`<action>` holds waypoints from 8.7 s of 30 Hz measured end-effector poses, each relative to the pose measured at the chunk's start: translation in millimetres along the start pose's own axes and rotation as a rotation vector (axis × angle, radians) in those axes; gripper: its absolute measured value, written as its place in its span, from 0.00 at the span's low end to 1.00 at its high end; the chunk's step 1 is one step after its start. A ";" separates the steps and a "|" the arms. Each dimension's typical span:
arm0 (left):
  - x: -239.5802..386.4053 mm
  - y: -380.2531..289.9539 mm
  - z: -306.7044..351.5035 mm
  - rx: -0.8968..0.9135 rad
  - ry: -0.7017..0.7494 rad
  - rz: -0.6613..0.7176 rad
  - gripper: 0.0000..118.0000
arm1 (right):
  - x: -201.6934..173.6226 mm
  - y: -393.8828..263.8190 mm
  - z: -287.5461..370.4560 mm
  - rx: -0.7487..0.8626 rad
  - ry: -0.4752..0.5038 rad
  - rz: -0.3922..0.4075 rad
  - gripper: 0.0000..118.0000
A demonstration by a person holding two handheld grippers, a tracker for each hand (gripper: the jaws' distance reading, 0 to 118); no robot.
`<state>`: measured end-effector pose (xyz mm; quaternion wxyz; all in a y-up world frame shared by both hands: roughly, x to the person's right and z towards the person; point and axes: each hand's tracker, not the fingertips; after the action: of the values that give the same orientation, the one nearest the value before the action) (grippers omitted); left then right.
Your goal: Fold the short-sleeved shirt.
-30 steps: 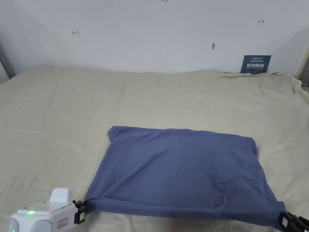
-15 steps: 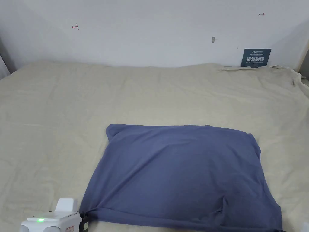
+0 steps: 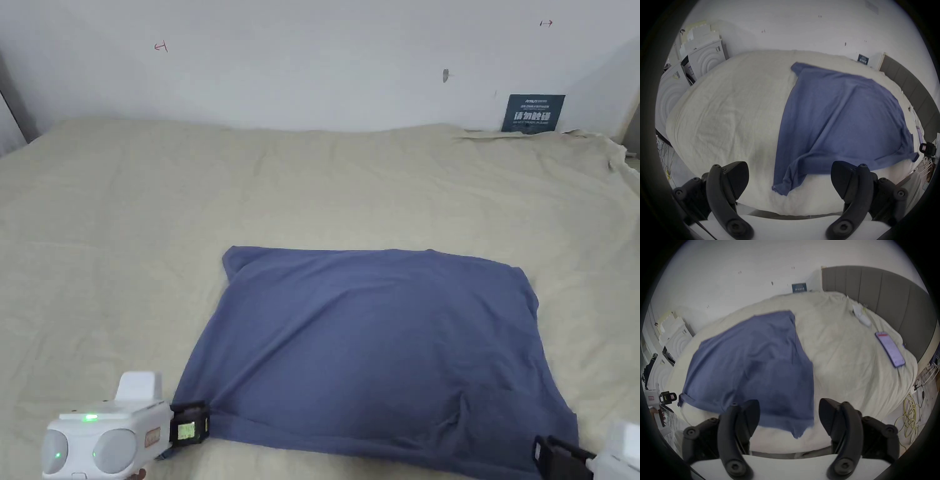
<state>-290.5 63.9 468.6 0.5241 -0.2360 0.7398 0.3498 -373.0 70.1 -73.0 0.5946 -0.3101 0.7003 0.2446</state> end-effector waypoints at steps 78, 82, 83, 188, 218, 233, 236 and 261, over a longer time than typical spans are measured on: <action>-15.7 0.3 -11.4 -0.076 -0.084 0.053 0.06 | 2.7 -33.0 -18.7 -0.117 -0.071 0.049 0.70; -15.3 1.2 -12.2 -0.072 -0.086 0.056 0.06 | 1.5 -43.3 -29.9 -0.143 -0.067 0.055 0.70; -15.3 1.2 -12.4 -0.073 -0.087 0.058 0.06 | 1.2 -43.9 -31.9 -0.146 -0.061 0.052 0.69; 13.3 107.7 -95.0 -0.176 -0.015 -0.036 0.78 | -51.1 94.3 39.5 0.334 0.000 0.202 0.00; 8.6 109.2 -81.7 -0.155 -0.142 0.024 0.03 | 2.2 56.6 -130.9 -0.175 -0.071 -0.016 0.63; -24.0 84.9 -54.1 -0.146 -0.127 0.106 0.03 | 5.7 56.0 -61.5 -0.073 0.037 0.050 0.02; -29.6 71.3 -36.8 -0.140 -0.127 0.103 0.03 | 12.7 50.2 -47.5 -0.076 0.058 0.055 0.02; -34.1 -15.7 -37.4 -0.231 -0.039 0.075 0.12 | 13.3 -23.4 -44.5 -0.217 -0.003 0.047 0.07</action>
<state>-290.5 24.6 504.1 0.4943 -0.2599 0.6926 0.4565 -387.6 20.4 -77.7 0.5526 -0.3557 0.6760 0.3334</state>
